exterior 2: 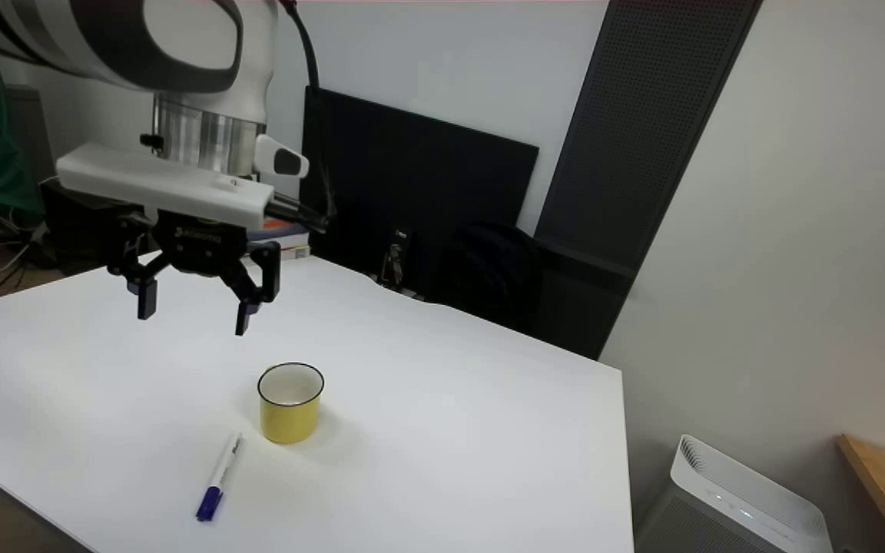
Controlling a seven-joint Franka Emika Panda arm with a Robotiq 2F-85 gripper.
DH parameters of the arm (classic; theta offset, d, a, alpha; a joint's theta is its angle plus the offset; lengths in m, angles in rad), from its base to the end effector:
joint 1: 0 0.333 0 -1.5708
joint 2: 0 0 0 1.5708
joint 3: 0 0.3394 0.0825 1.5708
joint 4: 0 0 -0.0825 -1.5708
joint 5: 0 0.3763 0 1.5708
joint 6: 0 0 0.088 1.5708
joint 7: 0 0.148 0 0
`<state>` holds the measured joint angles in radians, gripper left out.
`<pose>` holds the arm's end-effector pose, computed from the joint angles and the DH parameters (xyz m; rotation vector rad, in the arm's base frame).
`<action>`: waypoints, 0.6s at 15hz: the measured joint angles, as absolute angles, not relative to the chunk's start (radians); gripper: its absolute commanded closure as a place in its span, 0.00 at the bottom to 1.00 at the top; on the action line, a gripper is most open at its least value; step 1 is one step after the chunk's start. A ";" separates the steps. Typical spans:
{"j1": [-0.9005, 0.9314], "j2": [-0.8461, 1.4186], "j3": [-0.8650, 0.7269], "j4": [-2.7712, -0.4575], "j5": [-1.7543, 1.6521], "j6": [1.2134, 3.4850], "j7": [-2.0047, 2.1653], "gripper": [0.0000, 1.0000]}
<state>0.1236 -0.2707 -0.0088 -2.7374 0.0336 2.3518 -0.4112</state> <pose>0.3562 0.0428 0.2827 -2.9986 -0.7680 0.1705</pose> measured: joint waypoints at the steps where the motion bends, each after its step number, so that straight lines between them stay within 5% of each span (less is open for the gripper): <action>1: 0.124 -0.247 -0.002 -2.746 0.026 2.379 -0.412 0.00; 9: 0.121 -0.135 0.015 -2.752 -0.003 2.437 -0.403 0.00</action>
<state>0.1207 -0.1355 0.0153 -2.7523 -0.0029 2.4370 -0.4028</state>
